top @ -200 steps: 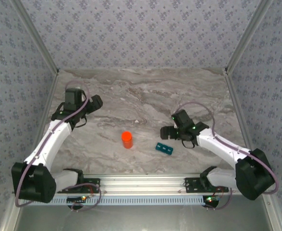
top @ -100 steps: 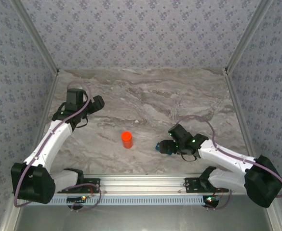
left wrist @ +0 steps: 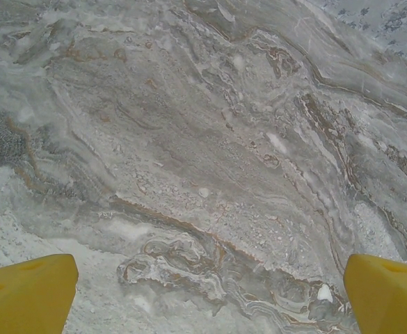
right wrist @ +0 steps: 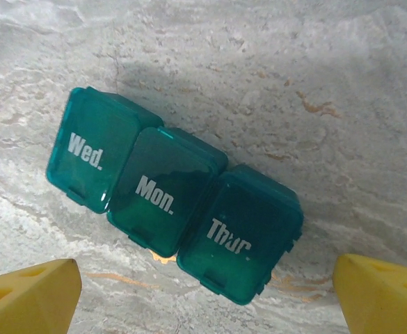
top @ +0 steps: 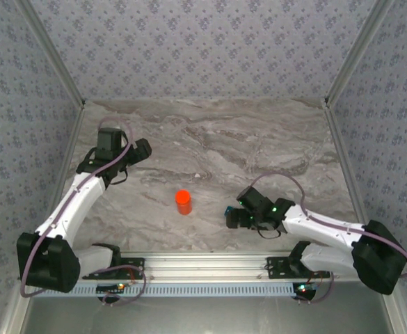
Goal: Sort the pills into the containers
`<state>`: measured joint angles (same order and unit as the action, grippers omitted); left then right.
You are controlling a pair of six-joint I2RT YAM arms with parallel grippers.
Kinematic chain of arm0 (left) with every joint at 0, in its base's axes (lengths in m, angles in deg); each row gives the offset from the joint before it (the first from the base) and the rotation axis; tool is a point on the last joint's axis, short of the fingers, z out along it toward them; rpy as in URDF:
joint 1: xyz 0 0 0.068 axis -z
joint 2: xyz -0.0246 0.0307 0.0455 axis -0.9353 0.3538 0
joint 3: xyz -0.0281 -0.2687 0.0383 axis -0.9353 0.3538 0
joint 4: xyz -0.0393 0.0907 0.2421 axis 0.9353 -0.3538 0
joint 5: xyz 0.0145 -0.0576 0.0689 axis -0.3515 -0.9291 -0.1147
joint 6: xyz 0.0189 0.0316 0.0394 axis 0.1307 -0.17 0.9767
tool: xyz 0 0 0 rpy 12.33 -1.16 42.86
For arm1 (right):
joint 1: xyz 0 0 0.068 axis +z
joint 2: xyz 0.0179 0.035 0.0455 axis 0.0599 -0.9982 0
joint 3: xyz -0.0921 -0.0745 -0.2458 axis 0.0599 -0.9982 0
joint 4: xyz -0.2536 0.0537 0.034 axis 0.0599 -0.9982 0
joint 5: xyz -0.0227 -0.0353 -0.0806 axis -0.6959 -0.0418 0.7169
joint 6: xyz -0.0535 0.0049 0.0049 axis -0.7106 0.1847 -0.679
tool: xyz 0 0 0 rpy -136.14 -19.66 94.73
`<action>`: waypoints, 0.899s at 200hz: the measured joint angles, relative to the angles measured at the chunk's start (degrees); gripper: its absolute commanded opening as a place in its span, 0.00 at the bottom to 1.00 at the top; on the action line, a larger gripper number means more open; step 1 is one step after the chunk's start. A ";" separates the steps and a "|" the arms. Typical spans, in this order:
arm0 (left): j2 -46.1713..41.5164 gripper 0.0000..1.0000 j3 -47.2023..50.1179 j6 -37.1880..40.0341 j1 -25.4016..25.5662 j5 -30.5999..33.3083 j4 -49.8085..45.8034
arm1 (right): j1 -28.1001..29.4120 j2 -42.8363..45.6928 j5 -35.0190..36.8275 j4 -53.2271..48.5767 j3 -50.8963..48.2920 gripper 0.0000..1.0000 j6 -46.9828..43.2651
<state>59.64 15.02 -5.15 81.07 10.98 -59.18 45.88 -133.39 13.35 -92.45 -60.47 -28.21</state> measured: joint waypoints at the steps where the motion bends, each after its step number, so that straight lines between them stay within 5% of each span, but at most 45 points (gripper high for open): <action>1: 0.00 0.98 0.00 0.00 0.00 0.02 0.00 | 0.04 -0.17 0.02 0.09 0.02 0.96 0.02; 136: 0.04 0.98 0.00 0.02 0.39 0.20 0.02 | 4.07 -8.31 0.02 1.66 10.99 0.95 -3.50; 180: 0.07 0.98 0.00 0.02 0.39 0.20 0.44 | -1.84 -5.86 -1.09 0.04 10.97 0.95 -9.62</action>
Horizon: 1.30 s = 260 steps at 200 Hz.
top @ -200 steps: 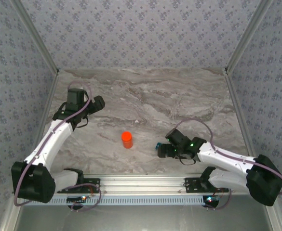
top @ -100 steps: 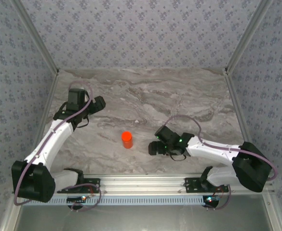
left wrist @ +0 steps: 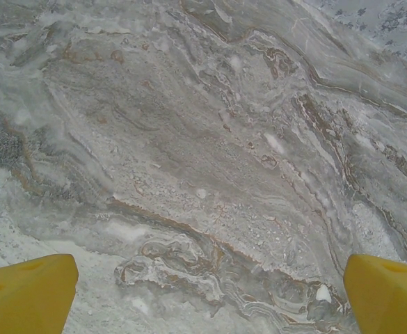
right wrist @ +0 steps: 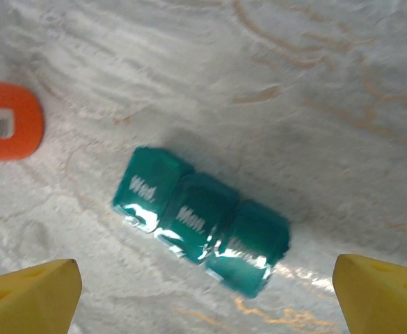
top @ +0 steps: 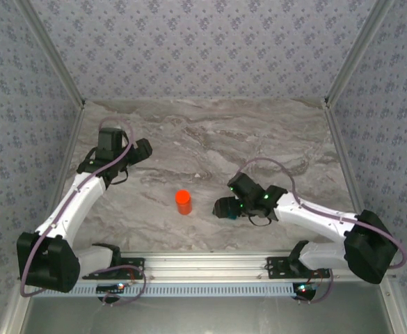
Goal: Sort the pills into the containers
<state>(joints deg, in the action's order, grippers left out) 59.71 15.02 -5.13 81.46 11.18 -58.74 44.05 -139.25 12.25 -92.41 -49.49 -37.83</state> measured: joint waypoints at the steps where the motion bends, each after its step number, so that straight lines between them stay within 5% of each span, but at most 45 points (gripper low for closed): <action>1: 0.00 0.98 0.00 0.00 0.00 0.00 0.00 | -0.24 -0.07 -0.07 0.02 0.00 0.95 -0.17; 73: 0.63 0.98 0.00 0.00 0.52 0.02 0.33 | -1.97 -11.17 -1.97 4.94 2.32 0.94 -4.63; 260: 0.76 0.98 0.00 -0.02 0.74 0.04 0.37 | 8.55 -9.90 -1.29 4.92 1.42 0.89 -2.67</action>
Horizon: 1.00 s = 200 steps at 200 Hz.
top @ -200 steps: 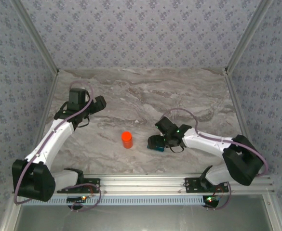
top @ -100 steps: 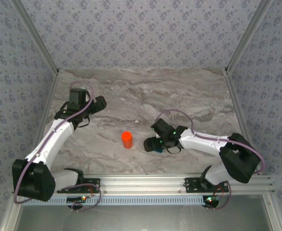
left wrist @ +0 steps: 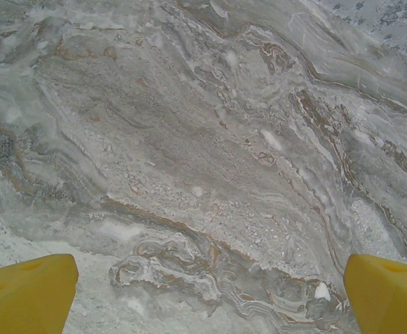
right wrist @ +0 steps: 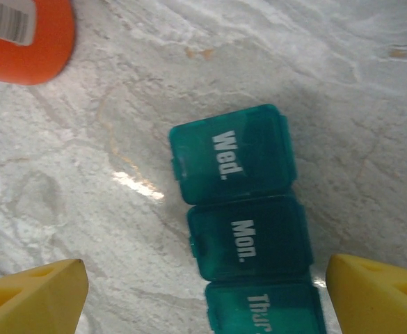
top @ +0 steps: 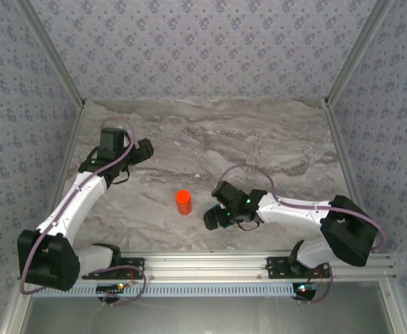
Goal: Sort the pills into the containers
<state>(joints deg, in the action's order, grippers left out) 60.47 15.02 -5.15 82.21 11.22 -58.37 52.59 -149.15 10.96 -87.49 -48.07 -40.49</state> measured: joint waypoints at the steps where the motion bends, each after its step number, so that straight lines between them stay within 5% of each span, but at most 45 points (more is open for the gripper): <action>1: 0.00 0.98 0.00 0.00 0.00 0.00 0.02 | 0.02 -0.02 0.11 -0.02 0.00 0.89 0.00; 141: 0.70 0.98 0.00 -0.26 0.00 0.15 -0.09 | 5.05 -4.00 10.60 -1.70 -0.85 0.68 -0.09; 200: 0.70 0.98 0.00 -0.61 0.00 0.15 -0.26 | 5.35 -4.46 12.96 -2.84 -0.61 0.46 -0.72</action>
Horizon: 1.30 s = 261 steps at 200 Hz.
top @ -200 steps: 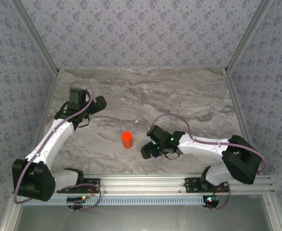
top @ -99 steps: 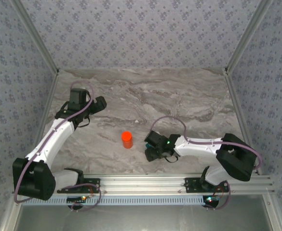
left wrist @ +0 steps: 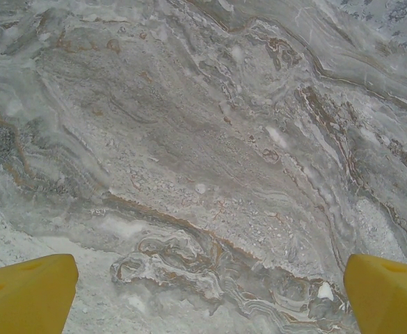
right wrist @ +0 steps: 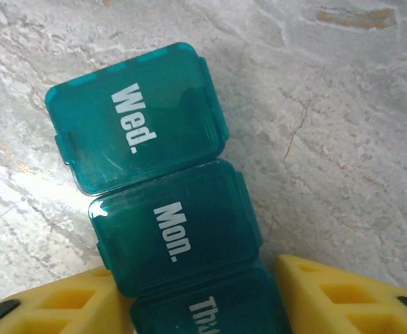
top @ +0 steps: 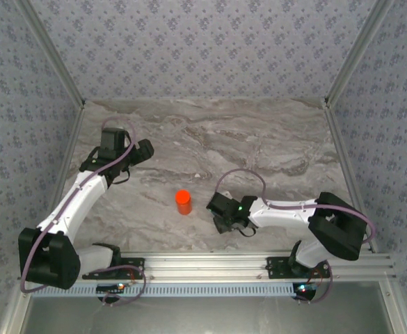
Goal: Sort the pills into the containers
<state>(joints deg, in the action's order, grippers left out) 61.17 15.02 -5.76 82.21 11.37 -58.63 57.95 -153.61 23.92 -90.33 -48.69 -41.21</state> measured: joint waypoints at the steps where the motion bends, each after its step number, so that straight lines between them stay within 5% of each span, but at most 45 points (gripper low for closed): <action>1: 0.00 0.98 0.00 0.00 0.00 0.00 0.00 | 0.00 0.00 0.00 0.00 0.00 0.46 -0.07; 75: 0.04 0.98 -1.64 -0.02 0.00 -0.52 -1.03 | -1.38 2.34 -2.21 -1.86 1.79 0.38 -0.92; 147: 0.33 0.98 -11.41 -5.99 0.96 -12.79 0.24 | -17.00 11.26 -10.71 -2.27 11.08 0.38 -5.35; 191: 5.27 0.98 -16.35 -12.92 7.04 -20.87 5.16 | -22.14 9.35 -15.30 -1.99 17.86 0.38 -8.13; 261: 9.99 0.98 -18.51 -20.44 16.83 -23.26 10.69 | -23.23 5.81 -18.23 0.28 20.48 0.38 -9.25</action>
<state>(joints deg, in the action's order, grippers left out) 71.16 -3.49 -26.20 99.04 -11.88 -47.94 34.71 -147.79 5.70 -90.05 -28.21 -50.46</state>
